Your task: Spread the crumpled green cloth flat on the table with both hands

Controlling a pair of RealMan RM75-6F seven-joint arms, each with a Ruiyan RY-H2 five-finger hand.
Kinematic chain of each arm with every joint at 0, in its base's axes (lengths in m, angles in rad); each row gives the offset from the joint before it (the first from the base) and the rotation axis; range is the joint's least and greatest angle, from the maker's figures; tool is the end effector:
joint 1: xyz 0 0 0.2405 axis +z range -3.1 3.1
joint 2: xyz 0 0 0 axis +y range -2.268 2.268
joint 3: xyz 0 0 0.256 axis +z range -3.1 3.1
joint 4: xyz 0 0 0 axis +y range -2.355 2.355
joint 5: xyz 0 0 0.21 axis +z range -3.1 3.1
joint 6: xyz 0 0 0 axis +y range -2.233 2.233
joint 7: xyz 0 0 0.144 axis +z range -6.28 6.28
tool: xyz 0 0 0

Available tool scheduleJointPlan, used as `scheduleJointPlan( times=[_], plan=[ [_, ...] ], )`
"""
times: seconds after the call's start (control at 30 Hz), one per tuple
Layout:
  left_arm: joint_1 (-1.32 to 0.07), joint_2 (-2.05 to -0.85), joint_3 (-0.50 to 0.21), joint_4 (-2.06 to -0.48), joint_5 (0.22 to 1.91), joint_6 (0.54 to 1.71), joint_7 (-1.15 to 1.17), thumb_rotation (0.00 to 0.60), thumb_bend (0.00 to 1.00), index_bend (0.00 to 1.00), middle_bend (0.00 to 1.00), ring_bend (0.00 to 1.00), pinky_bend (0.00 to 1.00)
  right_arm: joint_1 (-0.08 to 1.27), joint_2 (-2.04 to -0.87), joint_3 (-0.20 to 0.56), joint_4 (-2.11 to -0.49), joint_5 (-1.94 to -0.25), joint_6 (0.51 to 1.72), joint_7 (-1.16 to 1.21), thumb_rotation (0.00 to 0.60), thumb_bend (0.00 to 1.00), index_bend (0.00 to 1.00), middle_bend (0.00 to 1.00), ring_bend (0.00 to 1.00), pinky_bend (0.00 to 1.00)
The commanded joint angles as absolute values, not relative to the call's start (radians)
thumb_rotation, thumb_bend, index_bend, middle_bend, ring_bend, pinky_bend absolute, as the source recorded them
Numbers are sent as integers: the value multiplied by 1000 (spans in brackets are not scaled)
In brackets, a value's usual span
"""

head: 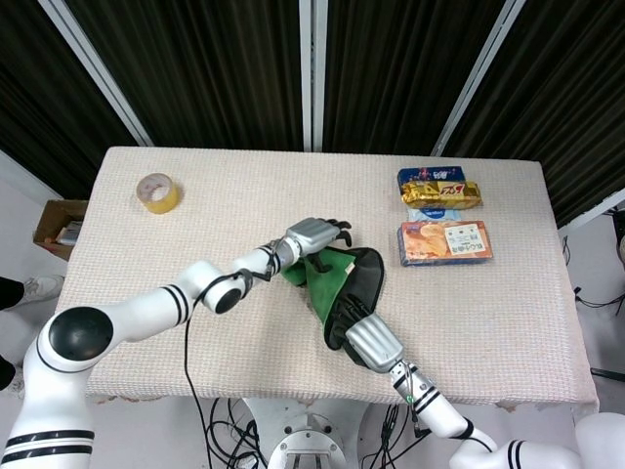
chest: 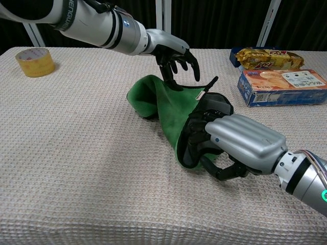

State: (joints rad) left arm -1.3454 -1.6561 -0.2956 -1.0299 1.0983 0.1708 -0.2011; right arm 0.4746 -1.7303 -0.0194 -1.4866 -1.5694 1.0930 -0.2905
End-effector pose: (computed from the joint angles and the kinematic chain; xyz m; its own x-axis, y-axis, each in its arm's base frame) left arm 0.0101 0.4348 -0.0733 0.4747 0.6202 0.6244 0.8421 -0.5263 -0.1175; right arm -0.1502 -0.2149 -0.0780 0.4066 -0.3047 0.8613 -0.8041 -0.5669 0.1790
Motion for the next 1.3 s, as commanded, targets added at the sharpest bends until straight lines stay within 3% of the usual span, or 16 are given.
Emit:
scheduleJointPlan(
  times=[0.03, 0.3, 0.63, 0.9, 1.03, 1.3],
  plan=[
    [-1364, -1683, -294, -996, 1100, 164, -206, 600, 350, 249, 27, 52, 130, 475, -1731, -20, -1487, -1569, 1093, -292, 600, 520, 698, 234, 0, 0],
    [-1398, -1734, -284, -910, 1101, 131, -216, 600, 350, 255, 20, 52, 126, 485, -1735, -16, -1486, -1569, 1086, -282, 600, 520, 698, 234, 0, 0],
    [-1393, -1766, -298, -868, 1095, 110, -248, 600, 351, 418, 38, 52, 124, 489, -1737, -12, -1481, -1562, 1087, -277, 600, 520, 698, 234, 0, 0],
    [-1361, -1765, -333, -888, 1095, 117, -284, 600, 351, 571, 131, 53, 123, 487, -1736, -11, -1483, -1558, 1096, -281, 600, 520, 698, 234, 0, 0],
    [-1321, -1750, -349, -910, 1094, 167, -302, 600, 363, 624, 175, 54, 124, 481, -1725, -10, -1484, -1558, 1109, -280, 600, 521, 697, 234, 0, 0],
    [-1171, -1600, -390, -1097, 1100, 325, -364, 600, 378, 617, 175, 55, 124, 490, -1669, 37, -1506, -1559, 1145, -244, 600, 520, 698, 234, 0, 0]
  ],
)
